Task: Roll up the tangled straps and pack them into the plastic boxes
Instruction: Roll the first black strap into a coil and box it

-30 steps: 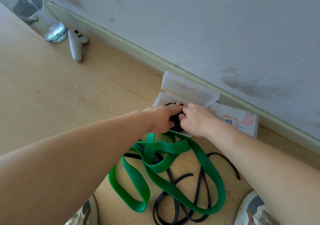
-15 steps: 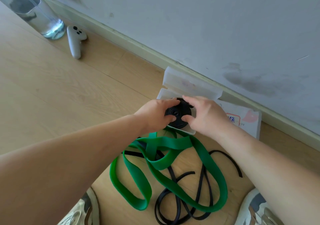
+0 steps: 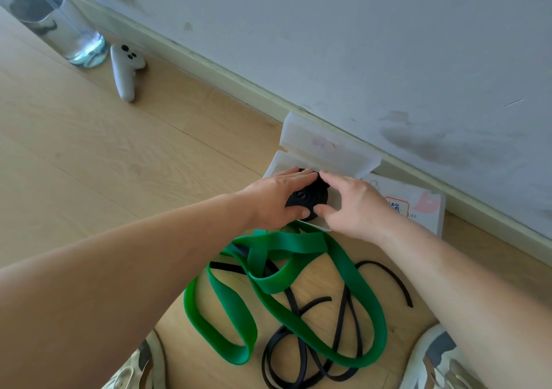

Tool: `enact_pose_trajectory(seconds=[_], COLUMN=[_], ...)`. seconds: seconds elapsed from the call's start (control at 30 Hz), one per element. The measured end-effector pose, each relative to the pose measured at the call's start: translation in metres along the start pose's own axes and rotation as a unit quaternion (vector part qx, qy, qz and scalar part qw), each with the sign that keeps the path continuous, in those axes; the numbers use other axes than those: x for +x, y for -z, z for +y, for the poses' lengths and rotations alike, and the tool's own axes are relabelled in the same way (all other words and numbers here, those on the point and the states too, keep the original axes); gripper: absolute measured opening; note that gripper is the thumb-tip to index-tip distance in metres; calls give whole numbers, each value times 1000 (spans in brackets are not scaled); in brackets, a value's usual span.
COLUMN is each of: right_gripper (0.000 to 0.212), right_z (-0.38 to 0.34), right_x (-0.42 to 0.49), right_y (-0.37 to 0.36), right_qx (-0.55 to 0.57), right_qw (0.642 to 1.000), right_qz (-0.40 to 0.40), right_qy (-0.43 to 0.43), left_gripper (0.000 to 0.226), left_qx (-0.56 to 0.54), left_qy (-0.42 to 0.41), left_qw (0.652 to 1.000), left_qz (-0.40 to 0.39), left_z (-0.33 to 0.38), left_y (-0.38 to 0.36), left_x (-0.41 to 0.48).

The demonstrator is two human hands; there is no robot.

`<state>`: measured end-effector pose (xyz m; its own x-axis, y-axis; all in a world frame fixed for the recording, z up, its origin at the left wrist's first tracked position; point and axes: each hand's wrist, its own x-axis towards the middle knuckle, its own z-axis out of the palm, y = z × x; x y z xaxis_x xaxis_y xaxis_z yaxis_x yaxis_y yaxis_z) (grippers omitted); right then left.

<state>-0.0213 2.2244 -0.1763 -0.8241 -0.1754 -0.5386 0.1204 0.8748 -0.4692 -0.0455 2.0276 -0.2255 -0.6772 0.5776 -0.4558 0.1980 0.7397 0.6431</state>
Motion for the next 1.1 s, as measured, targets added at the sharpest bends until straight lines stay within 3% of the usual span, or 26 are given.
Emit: enact_pose_trajectory(seconds=[0.27, 0.43, 0.67, 0.8, 0.97, 1.1], right_gripper=[74, 107, 109, 103, 84, 67], right_z=[-1, 1, 1, 3, 12, 19], right_x=[11, 13, 22, 22, 9, 8], right_y=[8, 5, 3, 2, -3, -15], right_qx=[-24, -80, -128, -116, -5, 3], right_qw=[998, 994, 988, 990, 1000, 996], right_qz=[-63, -74, -89, -81, -3, 81], right_qy=[-11, -15, -10, -10, 4, 24], left_gripper=[72, 71, 65, 62, 55, 51], left_qx=[-27, 9, 31, -13, -9, 20], left_qy=[49, 35, 41, 65, 65, 79], left_qw=[998, 999, 997, 996, 997, 994], left_qz=[-26, -29, -65, -58, 42, 70], left_z=[5, 13, 15, 13, 11, 3], left_y=[3, 4, 6, 6, 6, 10], left_x=[6, 10, 14, 13, -7, -14])
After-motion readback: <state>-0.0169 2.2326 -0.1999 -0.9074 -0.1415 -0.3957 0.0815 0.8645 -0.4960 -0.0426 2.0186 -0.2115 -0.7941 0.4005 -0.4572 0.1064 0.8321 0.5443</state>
